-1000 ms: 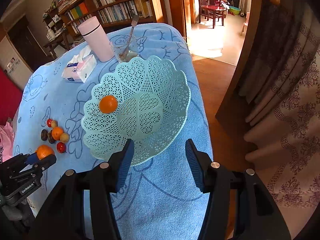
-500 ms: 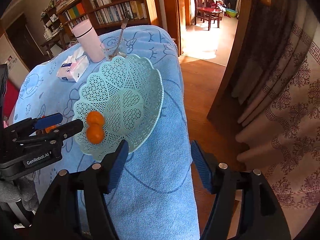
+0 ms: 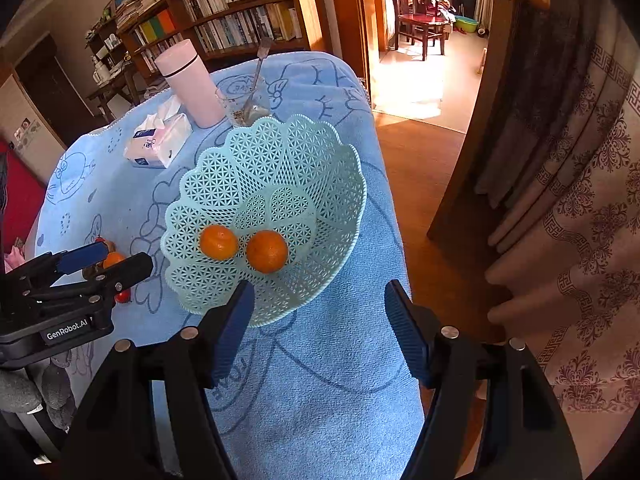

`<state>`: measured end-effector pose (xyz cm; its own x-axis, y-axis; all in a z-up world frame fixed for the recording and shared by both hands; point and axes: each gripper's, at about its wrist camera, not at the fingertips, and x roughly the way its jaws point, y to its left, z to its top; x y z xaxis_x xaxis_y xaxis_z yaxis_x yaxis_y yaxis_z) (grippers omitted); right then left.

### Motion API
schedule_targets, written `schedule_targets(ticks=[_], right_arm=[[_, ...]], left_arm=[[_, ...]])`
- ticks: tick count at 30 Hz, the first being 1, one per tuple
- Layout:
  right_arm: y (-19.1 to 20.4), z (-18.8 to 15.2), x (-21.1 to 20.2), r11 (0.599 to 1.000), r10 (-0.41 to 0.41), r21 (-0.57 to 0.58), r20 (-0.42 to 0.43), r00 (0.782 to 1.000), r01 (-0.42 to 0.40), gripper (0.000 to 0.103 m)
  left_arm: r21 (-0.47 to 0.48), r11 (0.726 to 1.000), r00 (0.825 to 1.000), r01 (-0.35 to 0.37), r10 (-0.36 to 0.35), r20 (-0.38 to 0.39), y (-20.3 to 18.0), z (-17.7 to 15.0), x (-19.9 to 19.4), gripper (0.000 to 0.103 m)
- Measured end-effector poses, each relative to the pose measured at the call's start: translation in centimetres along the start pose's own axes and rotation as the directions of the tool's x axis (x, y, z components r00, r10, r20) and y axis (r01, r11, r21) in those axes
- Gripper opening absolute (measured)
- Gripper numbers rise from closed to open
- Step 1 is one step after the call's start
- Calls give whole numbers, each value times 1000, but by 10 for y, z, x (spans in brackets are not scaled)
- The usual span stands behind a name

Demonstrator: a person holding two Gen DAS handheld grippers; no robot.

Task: Organize fruits
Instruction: 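Lower the large orange into the basket and open the left gripper, then grasp the red tomato with the right gripper while the left gripper grasps another orange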

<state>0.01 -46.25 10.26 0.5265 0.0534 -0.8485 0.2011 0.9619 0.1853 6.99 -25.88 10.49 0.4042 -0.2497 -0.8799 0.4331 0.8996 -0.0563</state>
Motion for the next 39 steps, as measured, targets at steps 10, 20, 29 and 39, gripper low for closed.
schedule_targets(ticks=[10, 20, 29, 39], right_arm=[[62, 2, 12, 995, 63, -79, -19, 998, -65, 77], [132, -6, 33, 976, 114, -176, -82, 990, -127, 79], [179, -22, 50, 953, 124, -255, -158, 980, -162, 79], [200, -31, 72, 954, 112, -247, -227, 968, -169, 79]], left_arm=[[-141, 988, 997, -67, 63, -34, 81, -31, -8, 80], [-296, 944, 989, -147, 132, -71, 174, -70, -21, 80], [-353, 919, 983, -176, 142, -119, 222, -102, -12, 80], [-356, 925, 982, -129, 69, -176, 232, -110, 17, 46]])
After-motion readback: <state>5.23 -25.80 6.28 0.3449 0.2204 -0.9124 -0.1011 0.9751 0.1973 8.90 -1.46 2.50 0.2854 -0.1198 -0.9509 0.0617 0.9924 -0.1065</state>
